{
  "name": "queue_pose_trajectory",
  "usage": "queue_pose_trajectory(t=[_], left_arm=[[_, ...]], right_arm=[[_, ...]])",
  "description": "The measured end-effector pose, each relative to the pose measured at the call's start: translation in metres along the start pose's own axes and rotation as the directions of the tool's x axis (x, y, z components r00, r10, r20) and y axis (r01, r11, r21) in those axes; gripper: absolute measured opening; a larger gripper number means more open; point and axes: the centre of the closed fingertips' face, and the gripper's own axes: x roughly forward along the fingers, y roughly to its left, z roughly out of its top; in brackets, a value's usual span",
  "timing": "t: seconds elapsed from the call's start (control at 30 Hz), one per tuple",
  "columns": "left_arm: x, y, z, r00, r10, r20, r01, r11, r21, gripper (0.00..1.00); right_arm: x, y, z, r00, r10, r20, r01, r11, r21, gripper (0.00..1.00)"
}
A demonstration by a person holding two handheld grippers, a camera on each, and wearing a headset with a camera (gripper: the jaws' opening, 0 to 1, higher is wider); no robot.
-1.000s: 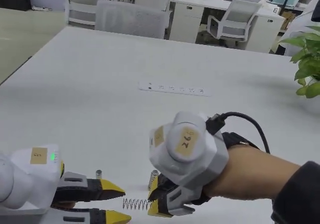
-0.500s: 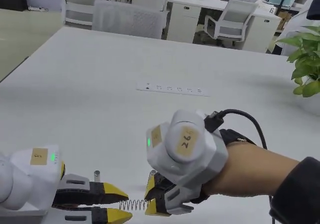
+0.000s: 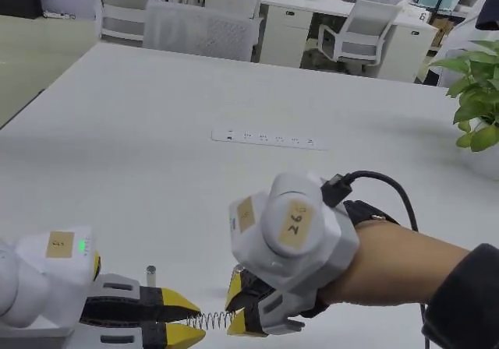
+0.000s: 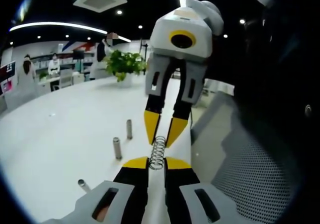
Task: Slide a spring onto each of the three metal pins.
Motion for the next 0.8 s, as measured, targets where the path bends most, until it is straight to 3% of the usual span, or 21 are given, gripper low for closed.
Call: queue_pose_trajectory(t=[0.47, 0.8], left_arm=[[-0.002, -0.004, 0.005, 0.9998, -0.015, 0.014, 0.015, 1.000, -0.011, 0.03], [-0.004, -0.009, 0.019, 0.9981, -0.027, 0.055, 0.027, 1.000, -0.006, 0.03]], right_arm=[[0.000, -0.001, 0.000, 0.9999, 0.011, 0.010, -0.011, 0.999, 0.033, 0.11], [0.006, 0.002, -0.005, 0.9995, 0.033, 0.001, -0.033, 0.999, 0.040, 0.11]])
